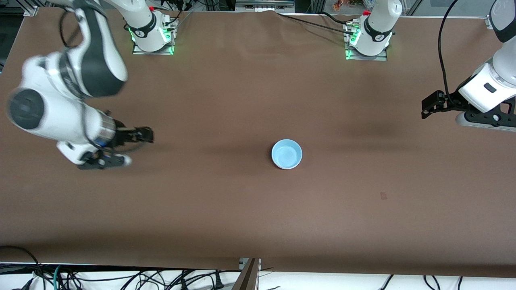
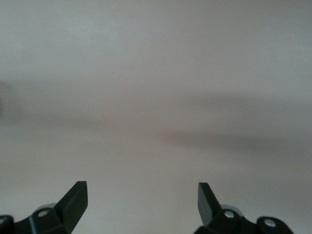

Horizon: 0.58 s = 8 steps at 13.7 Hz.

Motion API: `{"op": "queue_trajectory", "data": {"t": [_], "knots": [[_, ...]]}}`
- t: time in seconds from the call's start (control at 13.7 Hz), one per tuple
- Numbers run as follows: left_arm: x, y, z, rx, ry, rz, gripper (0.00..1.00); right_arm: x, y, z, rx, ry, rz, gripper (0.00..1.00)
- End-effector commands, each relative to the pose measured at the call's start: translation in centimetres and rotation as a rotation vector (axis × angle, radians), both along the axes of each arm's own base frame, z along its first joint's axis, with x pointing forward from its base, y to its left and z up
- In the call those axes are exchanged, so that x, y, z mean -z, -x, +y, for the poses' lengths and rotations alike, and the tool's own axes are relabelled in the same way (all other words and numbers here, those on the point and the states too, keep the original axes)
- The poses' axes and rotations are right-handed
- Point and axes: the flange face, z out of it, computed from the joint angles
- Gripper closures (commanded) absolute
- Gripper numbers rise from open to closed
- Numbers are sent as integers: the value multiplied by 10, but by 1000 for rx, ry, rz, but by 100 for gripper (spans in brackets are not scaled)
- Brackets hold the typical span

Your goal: Stack pink and blue bowls on white bowl

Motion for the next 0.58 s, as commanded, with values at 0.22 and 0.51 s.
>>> {"op": "queue_trajectory", "data": {"t": [0.22,0.51], "knots": [[-2,5,-4,23,16,3,0,-62,43,-64,-48,76,12,0],[-2,5,-4,24,16,3,0,-96,64,-69,-47,68,-6,0]]}}
